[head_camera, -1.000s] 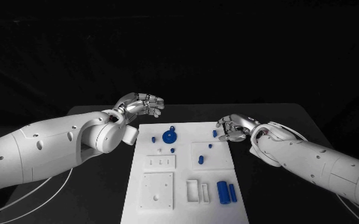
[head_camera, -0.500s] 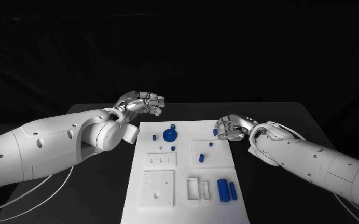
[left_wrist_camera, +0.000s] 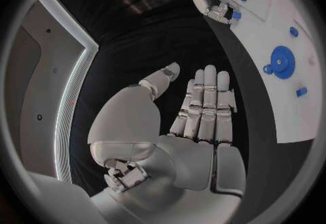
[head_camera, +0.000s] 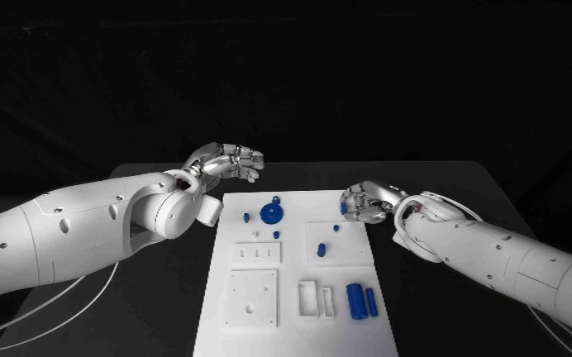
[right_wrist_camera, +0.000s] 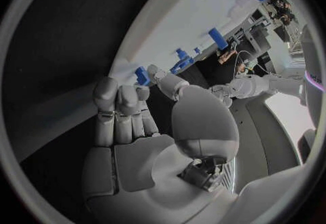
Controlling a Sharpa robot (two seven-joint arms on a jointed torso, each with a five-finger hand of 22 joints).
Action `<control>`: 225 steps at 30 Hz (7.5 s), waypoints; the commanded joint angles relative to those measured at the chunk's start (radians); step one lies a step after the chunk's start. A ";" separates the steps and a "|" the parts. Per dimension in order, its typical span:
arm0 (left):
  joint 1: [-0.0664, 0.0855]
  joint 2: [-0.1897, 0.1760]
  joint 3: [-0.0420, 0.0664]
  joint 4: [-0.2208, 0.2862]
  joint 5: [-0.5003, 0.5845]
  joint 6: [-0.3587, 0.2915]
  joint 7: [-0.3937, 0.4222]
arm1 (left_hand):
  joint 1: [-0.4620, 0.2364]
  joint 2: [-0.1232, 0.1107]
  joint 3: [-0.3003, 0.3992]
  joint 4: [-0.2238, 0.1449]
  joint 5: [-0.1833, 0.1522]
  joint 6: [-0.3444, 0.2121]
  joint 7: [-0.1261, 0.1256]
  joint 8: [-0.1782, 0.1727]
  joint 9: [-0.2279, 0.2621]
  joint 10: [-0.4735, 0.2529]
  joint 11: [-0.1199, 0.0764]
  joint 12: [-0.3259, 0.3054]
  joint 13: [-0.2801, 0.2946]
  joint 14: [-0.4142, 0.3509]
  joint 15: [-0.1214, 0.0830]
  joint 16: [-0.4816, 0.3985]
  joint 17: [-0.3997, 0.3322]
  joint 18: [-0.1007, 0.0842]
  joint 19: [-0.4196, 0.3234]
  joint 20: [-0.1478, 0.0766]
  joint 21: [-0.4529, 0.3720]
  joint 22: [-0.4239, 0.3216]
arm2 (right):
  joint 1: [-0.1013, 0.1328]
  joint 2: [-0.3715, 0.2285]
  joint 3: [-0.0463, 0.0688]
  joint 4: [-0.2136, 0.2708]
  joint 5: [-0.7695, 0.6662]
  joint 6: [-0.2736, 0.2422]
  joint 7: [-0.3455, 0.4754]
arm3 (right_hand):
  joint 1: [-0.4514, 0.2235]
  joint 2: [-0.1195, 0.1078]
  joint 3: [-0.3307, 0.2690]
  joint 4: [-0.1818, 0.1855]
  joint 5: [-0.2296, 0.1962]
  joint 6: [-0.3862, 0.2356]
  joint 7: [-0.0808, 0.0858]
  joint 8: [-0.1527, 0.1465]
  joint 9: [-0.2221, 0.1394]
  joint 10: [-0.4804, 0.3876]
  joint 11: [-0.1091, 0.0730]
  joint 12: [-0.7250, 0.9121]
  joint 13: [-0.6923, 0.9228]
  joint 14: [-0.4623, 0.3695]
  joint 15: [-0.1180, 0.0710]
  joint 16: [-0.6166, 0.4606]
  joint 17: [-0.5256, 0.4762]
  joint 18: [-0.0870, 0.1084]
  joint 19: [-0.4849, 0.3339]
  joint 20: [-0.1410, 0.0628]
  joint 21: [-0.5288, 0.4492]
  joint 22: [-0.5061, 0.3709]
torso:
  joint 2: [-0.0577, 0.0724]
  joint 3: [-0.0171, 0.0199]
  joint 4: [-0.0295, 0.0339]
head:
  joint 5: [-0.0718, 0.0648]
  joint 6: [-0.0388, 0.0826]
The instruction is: Assemble the parts on the task board
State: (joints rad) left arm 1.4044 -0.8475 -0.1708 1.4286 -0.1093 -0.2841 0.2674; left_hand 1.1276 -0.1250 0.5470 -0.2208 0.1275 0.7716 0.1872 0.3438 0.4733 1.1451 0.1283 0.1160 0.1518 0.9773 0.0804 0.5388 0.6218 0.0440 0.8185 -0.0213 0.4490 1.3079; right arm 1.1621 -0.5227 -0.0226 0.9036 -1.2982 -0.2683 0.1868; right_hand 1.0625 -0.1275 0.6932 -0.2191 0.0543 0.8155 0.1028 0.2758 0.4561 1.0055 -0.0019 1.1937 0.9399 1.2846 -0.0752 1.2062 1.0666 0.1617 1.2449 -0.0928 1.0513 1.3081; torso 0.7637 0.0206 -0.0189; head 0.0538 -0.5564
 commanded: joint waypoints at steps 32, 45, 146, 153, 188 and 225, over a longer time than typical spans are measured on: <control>0.001 -0.003 0.001 0.005 -0.006 0.011 0.010 | -0.005 -0.001 0.004 -0.003 0.001 0.004 0.003 -0.004 0.002 -0.002 0.006 -0.002 0.001 -0.005 -0.001 0.002 0.001 0.017 -0.007 0.000 0.006 0.018 | -0.001 0.014 -0.001 -0.003 -0.061 0.008 -0.026 | -0.023 0.022 0.038 0.021 -0.005 0.196 0.001 0.060 0.028 -0.066 -0.004 0.007 -0.005 0.001 -0.038 -0.009 0.005 0.100 0.001 -0.008 0.014 0.016 | 0.000 0.0019 -0.0012 | 0.002 -0.008; 0.001 -0.004 0.001 0.006 -0.008 0.011 0.011 | -0.004 -0.001 0.004 -0.004 0.001 0.004 0.003 -0.004 0.003 -0.002 0.006 -0.003 0.001 -0.005 -0.001 0.002 0.001 0.018 -0.008 0.000 0.006 0.018 | -0.001 0.018 -0.001 0.002 -0.074 -0.012 -0.031 | -0.019 0.028 0.054 0.022 -0.005 0.214 -0.008 0.075 0.040 -0.056 -0.013 0.006 -0.008 0.003 -0.047 -0.010 0.006 0.100 0.004 -0.010 0.015 0.015 | 0.000 0.0019 -0.0008 | 0.001 -0.011; 0.000 0.011 0.001 -0.013 -0.012 0.013 0.011 | -0.008 0.001 0.004 -0.002 0.001 0.003 0.002 -0.007 0.005 -0.005 0.004 -0.006 0.002 -0.006 -0.001 0.002 0.001 0.017 -0.008 0.001 0.007 0.018 | -0.001 0.009 -0.002 0.042 -0.151 -0.037 -0.131 | -0.054 0.163 -0.113 -0.075 -0.005 0.217 -0.036 0.133 0.257 -0.044 -0.039 0.141 0.079 -0.011 -0.071 -0.004 0.040 0.100 -0.026 -0.019 0.043 0.021 | 0.001 0.0028 -0.0026 | -0.008 -0.032; 0.000 0.012 0.001 -0.013 -0.012 0.014 0.011 | -0.008 0.001 0.004 -0.002 0.001 0.003 0.002 -0.007 0.005 -0.005 0.004 -0.006 0.002 -0.006 -0.001 0.002 0.001 0.017 -0.008 0.001 0.007 0.018 | -0.001 0.004 -0.002 0.053 -0.152 -0.059 -0.151 | -0.046 0.166 -0.125 -0.076 -0.005 0.219 -0.036 0.131 0.264 -0.044 -0.039 0.144 0.078 -0.011 -0.072 -0.003 0.041 0.100 -0.029 -0.020 0.046 0.020 | 0.001 0.0028 -0.0025 | -0.008 -0.032; -0.004 0.083 -0.004 0.007 -0.263 0.095 -0.349 | -0.155 0.000 -0.046 0.140 -0.069 0.131 -0.055 -0.025 0.011 0.247 -0.105 0.121 0.115 0.125 -0.088 0.151 0.075 0.025 0.102 -0.078 0.127 0.025 | 0.068 -0.055 0.001 0.380 -0.282 0.040 -0.364 | -0.029 0.159 -0.123 -0.074 -0.005 0.223 -0.038 0.123 0.271 -0.040 -0.041 0.143 0.072 -0.009 -0.073 -0.005 0.040 0.100 -0.028 -0.021 0.047 0.017 | -0.037 0.0005 -0.0225 | 0.012 -0.014; -0.004 0.144 -0.024 0.006 -0.379 0.095 -0.511 | -0.166 -0.049 -0.064 0.253 -0.078 0.154 -0.070 -0.058 0.005 0.201 -0.123 0.312 0.270 0.124 -0.131 0.297 0.127 0.016 0.103 -0.127 0.260 0.018 | 0.069 -0.030 0.001 0.526 -0.316 0.033 -0.466 | -0.025 0.147 -0.100 -0.073 -0.005 0.235 -0.039 0.108 0.272 -0.028 -0.042 0.138 0.060 0.000 -0.075 -0.007 0.037 0.100 -0.017 -0.016 0.044 0.010 | -0.043 -0.0040 -0.0133 | 0.024 -0.020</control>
State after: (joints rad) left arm 1.3996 -0.7068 -0.1956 1.4333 -0.4787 -0.1973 -0.2326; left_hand 0.9618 -0.1673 0.4830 0.0259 0.0532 0.9180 0.1193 0.2897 0.4771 1.3523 0.0036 0.4215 0.4204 1.1078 -0.0536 0.8325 0.7502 0.0522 0.9271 -0.1306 0.7046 1.3073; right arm 1.2306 -0.5546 -0.0222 1.4260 -1.5973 -0.2448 -0.2691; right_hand 1.0350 0.0233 0.5877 -0.2922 0.0543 0.8119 0.0991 0.3878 0.7273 1.0049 -0.0113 1.3262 1.0009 1.2843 -0.1466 1.1987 1.1049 0.1607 1.2186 -0.1087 1.0940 1.3073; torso 0.7210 0.0167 -0.0323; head 0.0778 -0.5751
